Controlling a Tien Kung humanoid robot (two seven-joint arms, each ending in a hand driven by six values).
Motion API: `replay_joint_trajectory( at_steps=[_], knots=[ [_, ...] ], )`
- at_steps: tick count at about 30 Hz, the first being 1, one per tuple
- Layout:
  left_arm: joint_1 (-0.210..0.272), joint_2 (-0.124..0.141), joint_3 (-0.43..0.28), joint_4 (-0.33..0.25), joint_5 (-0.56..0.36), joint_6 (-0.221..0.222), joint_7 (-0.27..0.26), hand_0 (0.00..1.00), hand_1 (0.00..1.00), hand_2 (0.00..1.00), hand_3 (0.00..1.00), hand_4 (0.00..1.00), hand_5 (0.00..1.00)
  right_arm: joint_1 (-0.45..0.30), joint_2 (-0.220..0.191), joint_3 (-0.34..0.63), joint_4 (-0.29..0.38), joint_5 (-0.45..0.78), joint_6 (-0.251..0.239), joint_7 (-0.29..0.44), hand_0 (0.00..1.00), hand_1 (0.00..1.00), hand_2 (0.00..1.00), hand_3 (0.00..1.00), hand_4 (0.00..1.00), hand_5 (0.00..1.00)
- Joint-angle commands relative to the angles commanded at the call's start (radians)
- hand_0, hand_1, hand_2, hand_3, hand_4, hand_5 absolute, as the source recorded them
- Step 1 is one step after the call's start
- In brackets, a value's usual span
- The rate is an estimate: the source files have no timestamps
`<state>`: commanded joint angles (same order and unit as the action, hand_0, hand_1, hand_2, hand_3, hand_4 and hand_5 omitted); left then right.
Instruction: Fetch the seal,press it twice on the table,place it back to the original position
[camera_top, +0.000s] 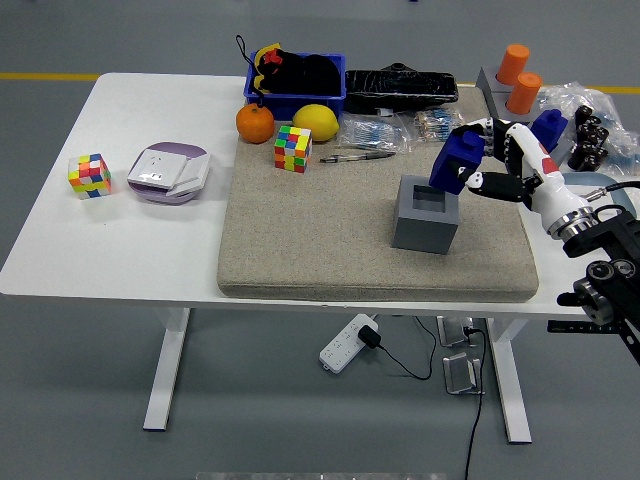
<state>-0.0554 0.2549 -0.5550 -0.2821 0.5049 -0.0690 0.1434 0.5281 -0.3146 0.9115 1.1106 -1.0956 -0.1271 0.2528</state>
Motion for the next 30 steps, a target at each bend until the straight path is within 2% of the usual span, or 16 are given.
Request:
replay_joint_trajectory(
  at_steps=[10,20,30],
  knots=[
    [-0.003,0.0,0.004,0.0,-0.003,0.0,0.0,0.677,0.639,0.605,0.646,0.686,0.196,0.083,0.019,-0.132,-0.067,0.041,-0.003,0.015,0.402,0.277,0.262,0.258,0.453,0.002],
    [-0.008,0.004,0.011,0.001,-0.006,0.0,0.001,0.678,0.639,0.604,0.646,0.686,0.196,0.128,0.026,-0.178,-0.137,0.049,-0.001,0.018,0.403,0.278,0.262,0.259,0.459,0.002],
    [-0.009,0.005,0.012,0.0,-0.006,-0.001,0.001,0.681,0.639,0.604,0.647,0.686,0.196,0.14,0.02,-0.19,-0.169,0.05,0.001,0.018,0.405,0.279,0.264,0.259,0.465,0.002]
  ],
)
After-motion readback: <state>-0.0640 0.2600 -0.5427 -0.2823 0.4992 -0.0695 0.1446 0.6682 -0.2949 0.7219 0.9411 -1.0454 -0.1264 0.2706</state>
